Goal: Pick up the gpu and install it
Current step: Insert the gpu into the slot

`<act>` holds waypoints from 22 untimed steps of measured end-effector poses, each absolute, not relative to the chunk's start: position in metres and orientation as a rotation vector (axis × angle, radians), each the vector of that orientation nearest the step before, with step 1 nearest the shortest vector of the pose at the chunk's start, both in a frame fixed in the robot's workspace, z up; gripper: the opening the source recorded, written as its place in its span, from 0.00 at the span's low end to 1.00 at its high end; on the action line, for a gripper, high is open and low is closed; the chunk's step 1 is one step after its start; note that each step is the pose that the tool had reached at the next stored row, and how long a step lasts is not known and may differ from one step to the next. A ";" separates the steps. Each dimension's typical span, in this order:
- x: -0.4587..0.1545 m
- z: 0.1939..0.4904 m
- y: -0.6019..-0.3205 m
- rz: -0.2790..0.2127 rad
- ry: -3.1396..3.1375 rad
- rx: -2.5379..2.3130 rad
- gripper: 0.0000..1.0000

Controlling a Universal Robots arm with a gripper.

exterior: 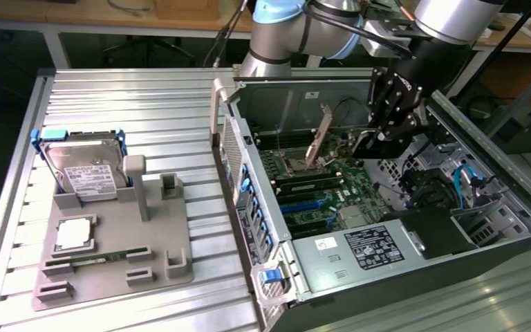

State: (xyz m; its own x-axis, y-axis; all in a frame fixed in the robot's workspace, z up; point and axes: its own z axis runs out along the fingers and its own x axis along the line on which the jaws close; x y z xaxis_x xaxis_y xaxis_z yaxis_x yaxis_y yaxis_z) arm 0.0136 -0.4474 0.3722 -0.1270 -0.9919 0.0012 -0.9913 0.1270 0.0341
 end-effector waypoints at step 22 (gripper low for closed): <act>0.013 0.359 -0.447 -0.037 -2.328 2.080 0.27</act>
